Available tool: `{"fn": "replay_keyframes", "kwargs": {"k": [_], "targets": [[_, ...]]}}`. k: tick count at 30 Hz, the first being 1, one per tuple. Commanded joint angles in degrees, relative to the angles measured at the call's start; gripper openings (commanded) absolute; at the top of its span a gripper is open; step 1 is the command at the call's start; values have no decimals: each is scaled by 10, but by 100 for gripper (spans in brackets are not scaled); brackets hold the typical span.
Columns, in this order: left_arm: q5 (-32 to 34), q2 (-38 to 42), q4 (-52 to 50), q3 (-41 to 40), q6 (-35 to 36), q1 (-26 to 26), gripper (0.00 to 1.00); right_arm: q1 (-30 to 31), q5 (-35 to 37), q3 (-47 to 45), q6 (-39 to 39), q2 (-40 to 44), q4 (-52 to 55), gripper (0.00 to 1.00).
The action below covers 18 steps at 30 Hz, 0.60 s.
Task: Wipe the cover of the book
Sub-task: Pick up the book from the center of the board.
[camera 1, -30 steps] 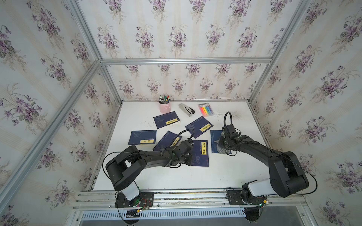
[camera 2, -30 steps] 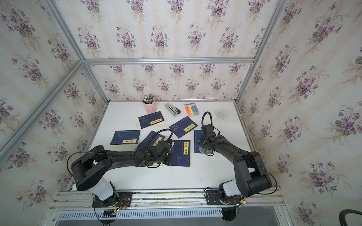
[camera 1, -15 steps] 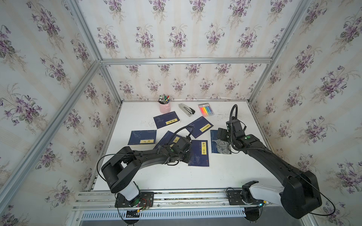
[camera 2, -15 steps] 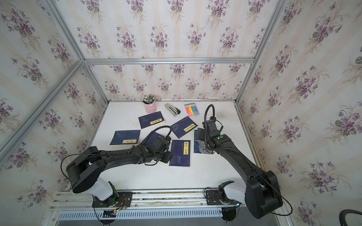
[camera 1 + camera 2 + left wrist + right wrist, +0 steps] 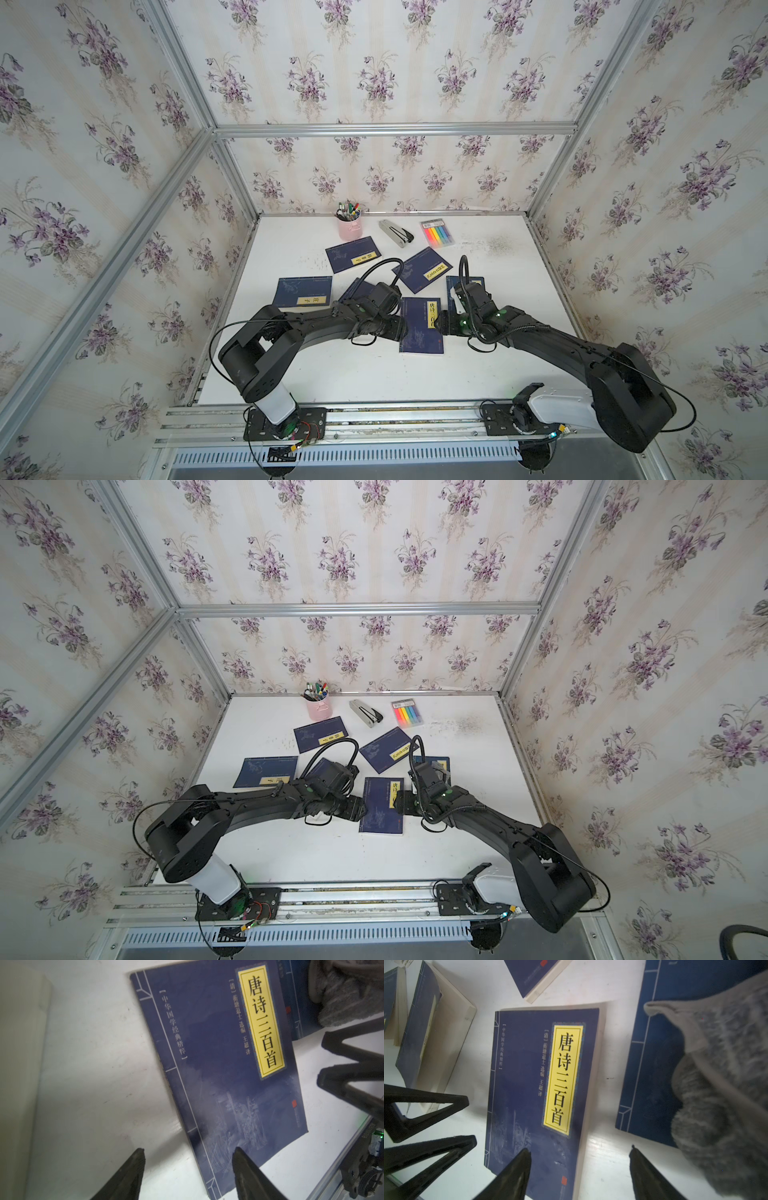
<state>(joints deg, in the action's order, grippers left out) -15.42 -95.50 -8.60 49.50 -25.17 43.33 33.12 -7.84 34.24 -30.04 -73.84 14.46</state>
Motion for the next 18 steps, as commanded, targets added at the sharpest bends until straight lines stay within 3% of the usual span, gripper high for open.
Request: {"fn": "replay_keyframes", "kwargs": {"k": [1,10,18], "targets": [[-32,-10,29,3,-22,-3,67,6,-30,-8,-18,-3,-47,68],[-77,-37,79,-4,-58,-14,65,9,-31,-21,-19,-37,-59,52],[-94,-47,95,-9,-67,-19,65,9,-15,-25,-30,-88,-79,31]]}}
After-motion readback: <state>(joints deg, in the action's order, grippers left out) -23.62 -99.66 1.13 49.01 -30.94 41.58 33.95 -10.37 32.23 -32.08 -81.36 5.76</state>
